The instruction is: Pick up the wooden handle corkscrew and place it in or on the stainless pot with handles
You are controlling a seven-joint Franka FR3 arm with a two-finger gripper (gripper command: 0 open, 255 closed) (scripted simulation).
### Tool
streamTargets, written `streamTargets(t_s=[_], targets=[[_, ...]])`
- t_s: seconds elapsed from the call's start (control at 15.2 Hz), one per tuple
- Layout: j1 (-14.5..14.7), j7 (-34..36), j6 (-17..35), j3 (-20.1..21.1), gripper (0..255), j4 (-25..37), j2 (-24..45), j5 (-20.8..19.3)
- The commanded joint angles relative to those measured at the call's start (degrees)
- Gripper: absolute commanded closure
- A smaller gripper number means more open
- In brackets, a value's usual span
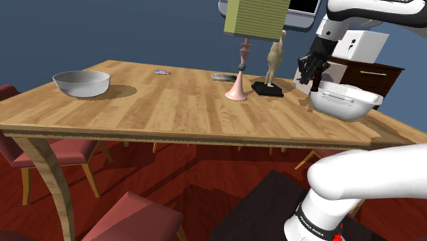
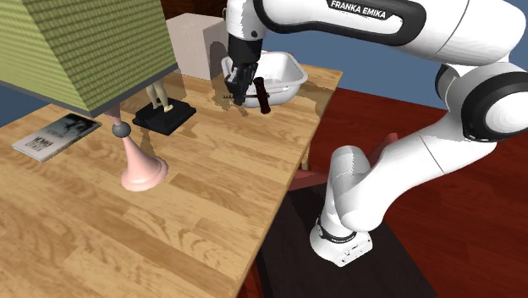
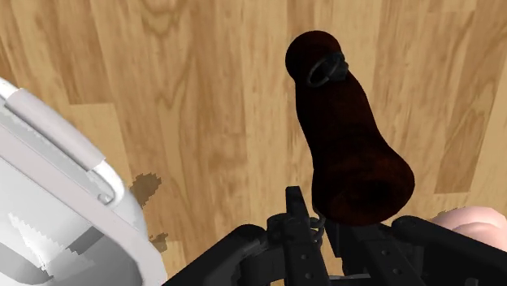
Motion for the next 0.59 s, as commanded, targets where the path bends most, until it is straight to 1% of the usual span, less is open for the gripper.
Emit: streamTargets(t_s=[0.0,0.53], targets=[[0.12,-0.02,-1.36,0.15,255,1.97,0.64,0.17],[0.6,-0.33,-6.79,0.46,255,10.58,3.83,0.79]])
